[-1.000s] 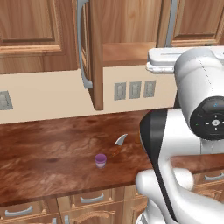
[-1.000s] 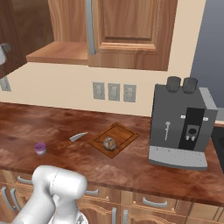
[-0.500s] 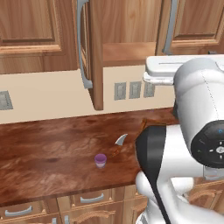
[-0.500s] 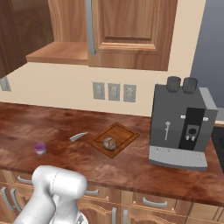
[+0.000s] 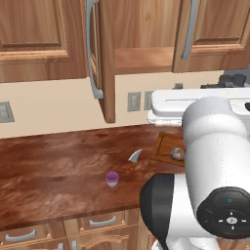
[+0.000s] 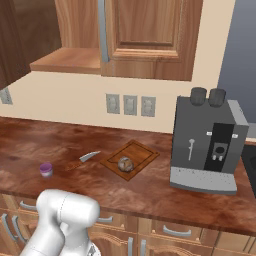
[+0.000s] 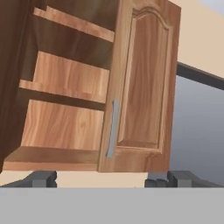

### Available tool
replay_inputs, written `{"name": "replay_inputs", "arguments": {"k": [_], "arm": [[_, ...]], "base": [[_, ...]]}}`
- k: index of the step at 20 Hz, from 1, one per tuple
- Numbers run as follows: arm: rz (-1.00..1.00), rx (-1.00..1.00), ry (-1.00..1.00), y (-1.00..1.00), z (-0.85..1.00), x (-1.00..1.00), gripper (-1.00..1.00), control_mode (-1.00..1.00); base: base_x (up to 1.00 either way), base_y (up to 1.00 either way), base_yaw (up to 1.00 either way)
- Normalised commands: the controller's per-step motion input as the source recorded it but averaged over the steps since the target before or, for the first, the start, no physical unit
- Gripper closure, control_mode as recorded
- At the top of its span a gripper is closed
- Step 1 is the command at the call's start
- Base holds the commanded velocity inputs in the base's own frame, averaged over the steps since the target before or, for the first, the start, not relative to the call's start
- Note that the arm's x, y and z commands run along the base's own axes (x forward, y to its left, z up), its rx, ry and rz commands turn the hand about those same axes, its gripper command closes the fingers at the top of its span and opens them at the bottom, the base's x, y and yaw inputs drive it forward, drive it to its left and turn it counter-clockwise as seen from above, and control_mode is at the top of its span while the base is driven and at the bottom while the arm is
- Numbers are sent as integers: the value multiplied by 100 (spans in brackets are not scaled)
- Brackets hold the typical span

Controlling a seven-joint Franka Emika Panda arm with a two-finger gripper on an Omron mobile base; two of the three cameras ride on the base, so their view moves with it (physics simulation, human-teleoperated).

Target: Pick the bread, place it on the cutting board, pick the jam, place it on the counter, and close the cabinet.

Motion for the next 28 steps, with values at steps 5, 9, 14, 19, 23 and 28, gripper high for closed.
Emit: {"name": "replay_inputs", "arguments": {"k": [5, 9, 14, 19, 23, 28], "arm": [[0, -3, 0, 27, -34, -6, -100, -100], [0, -2, 0, 25, -16, 0, -100, -100], [0, -1, 0, 29, -10, 0, -100, -100], [0, 0, 0, 32, -4, 0, -100, -100], [0, 0, -4, 30, 0, 0, -100, -100], [0, 0, -7, 30, 0, 0, -100, -100]], "base": [[0, 0, 0], [0, 0, 0], [0, 0, 0], [0, 0, 0], [0, 0, 0], [0, 0, 0]]}}
